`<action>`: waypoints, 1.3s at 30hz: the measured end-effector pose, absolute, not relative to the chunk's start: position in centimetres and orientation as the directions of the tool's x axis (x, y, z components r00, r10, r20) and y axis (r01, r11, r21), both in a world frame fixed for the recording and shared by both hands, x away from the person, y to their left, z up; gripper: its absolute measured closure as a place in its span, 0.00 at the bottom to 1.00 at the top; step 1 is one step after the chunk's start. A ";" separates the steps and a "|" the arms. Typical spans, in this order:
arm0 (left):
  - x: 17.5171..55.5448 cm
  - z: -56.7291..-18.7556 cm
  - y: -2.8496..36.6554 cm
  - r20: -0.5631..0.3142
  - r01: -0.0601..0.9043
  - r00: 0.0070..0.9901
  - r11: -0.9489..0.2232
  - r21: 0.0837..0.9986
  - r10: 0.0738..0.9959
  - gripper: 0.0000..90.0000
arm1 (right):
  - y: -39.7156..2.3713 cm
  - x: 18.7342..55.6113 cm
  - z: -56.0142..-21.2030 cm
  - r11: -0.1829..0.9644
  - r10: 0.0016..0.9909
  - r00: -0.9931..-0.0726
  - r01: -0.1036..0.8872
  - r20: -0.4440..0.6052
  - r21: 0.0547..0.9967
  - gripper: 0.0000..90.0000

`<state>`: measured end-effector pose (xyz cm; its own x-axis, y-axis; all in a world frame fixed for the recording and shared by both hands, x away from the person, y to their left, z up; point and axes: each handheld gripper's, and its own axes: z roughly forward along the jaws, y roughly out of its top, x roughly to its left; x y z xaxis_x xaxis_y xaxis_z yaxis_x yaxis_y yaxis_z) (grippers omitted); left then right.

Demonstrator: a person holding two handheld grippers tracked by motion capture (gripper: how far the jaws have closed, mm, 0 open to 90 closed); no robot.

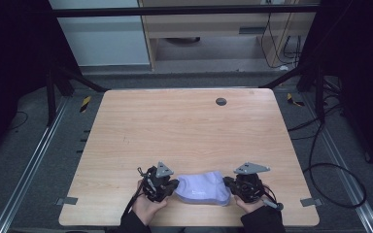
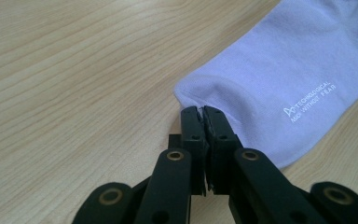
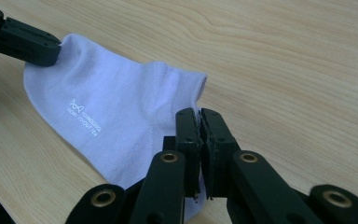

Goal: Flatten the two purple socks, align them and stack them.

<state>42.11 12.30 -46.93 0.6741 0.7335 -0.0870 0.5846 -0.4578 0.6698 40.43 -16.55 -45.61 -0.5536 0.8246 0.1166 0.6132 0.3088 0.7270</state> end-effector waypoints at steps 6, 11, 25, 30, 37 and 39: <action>42.0 -47.2 12.0 -0.083 0.582 0.682 -0.471 0.663 0.727 0.97 | -16.6 40.4 -46.0 0.325 0.822 -0.557 0.625 0.115 0.709 0.97; 42.1 -47.4 12.0 -0.085 0.584 0.682 -0.471 0.661 0.726 0.97 | -16.8 40.3 -46.2 0.329 0.825 -0.554 0.635 0.115 0.699 0.96; 41.9 -47.5 12.1 -0.068 0.576 0.678 -0.471 0.669 0.732 0.85 | -16.9 40.4 -47.3 0.342 0.837 -0.541 0.639 0.086 0.689 0.84; 41.8 -46.4 11.7 -0.043 0.545 0.678 -0.462 0.700 0.734 0.78 | -16.8 40.2 -46.8 0.329 0.830 -0.553 0.588 0.072 0.739 0.81; 41.8 -47.1 9.8 -0.034 0.504 0.720 -0.488 0.712 0.693 0.82 | -15.4 40.2 -47.1 0.338 0.783 -0.614 0.551 0.096 0.763 0.92; 41.9 -47.7 9.2 -0.023 0.496 0.732 -0.510 0.702 0.681 0.83 | -15.0 40.5 -47.9 0.362 0.772 -0.628 0.559 0.096 0.746 0.95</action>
